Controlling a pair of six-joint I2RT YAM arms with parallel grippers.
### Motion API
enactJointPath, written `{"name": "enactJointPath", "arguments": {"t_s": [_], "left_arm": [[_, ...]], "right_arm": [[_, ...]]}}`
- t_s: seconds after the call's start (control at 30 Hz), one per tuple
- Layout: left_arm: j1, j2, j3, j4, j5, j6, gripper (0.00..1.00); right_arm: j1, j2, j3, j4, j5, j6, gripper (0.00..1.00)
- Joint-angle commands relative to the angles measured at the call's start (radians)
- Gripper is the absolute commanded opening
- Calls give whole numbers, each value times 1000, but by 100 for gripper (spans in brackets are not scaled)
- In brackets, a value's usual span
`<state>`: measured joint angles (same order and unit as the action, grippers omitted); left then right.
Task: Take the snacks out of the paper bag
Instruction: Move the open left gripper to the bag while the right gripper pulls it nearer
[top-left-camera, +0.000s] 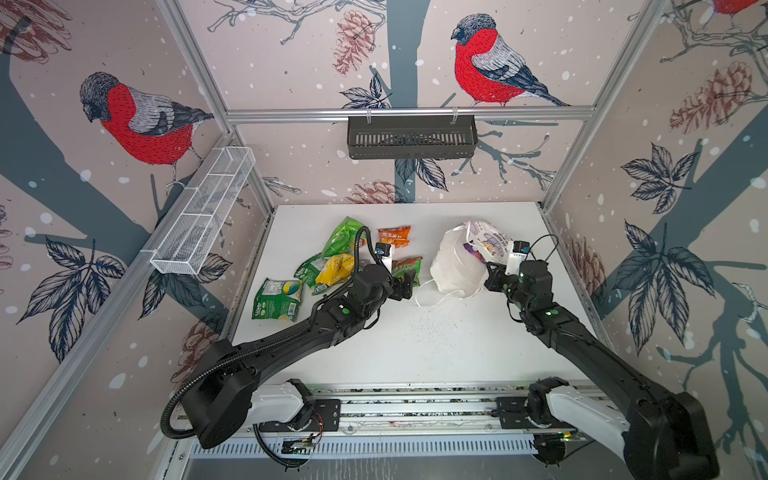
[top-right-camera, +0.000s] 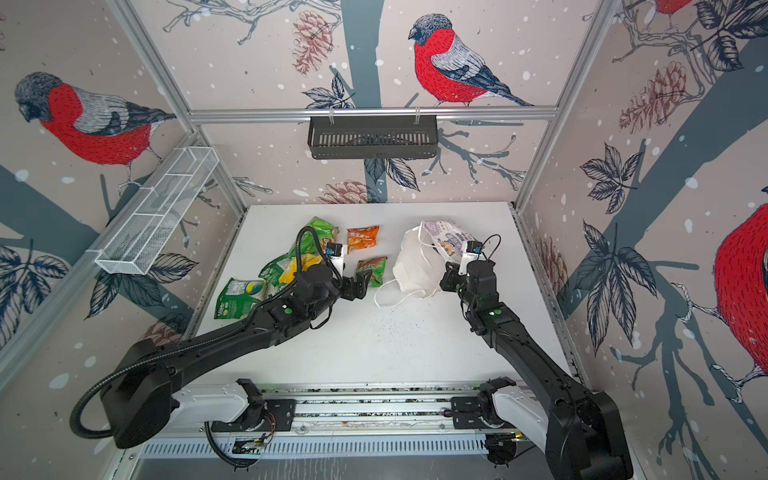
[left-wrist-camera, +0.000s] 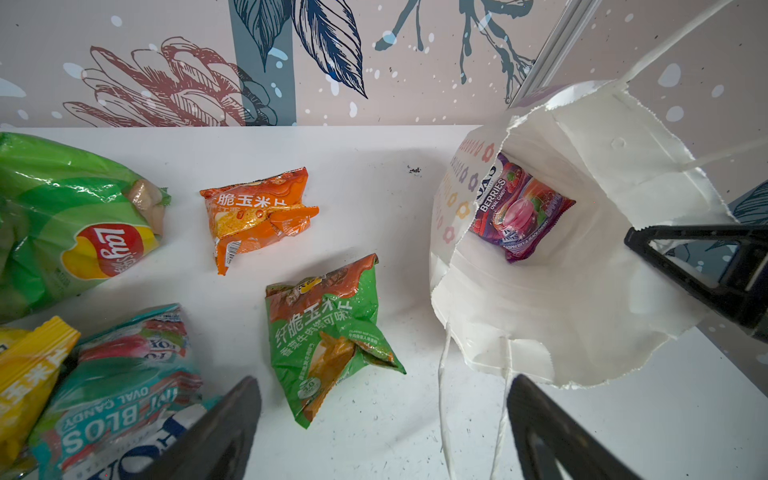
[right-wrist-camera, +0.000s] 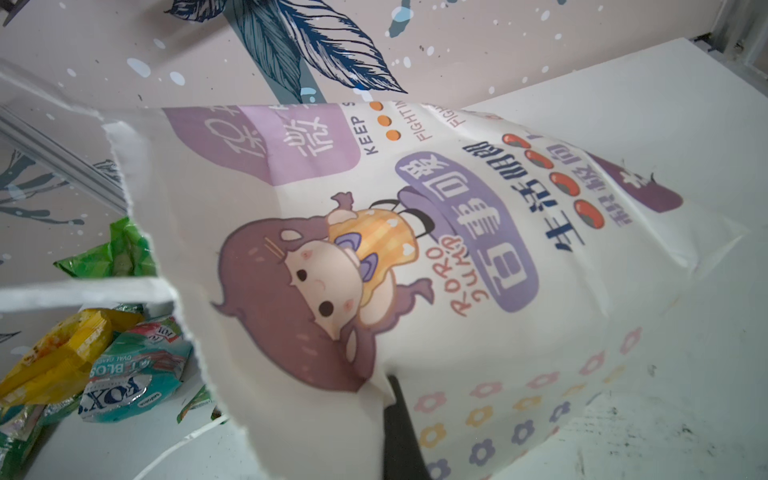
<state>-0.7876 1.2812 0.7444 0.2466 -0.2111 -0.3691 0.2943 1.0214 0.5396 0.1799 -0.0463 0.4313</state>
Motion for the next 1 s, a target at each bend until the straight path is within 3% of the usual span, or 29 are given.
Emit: {"name": "enactJointPath", "arguments": {"t_s": [0.0, 0.3, 0.5, 0.67, 0.97], "left_arm": [[-5, 23, -4, 57, 8, -5, 93], [-34, 104, -25, 176, 26, 16, 92], [-53, 47, -117, 283, 40, -11, 91], [-123, -30, -223, 402, -12, 52, 89], [-196, 93, -263, 592, 139, 67, 86]], "right_arm": [[26, -18, -23, 46, -19, -90, 0], [75, -124, -136, 65, 31, -203, 0], [81, -165, -180, 80, 112, -188, 0], [80, -155, -161, 66, 117, -164, 0], [85, -99, -118, 17, 106, -132, 0]]}}
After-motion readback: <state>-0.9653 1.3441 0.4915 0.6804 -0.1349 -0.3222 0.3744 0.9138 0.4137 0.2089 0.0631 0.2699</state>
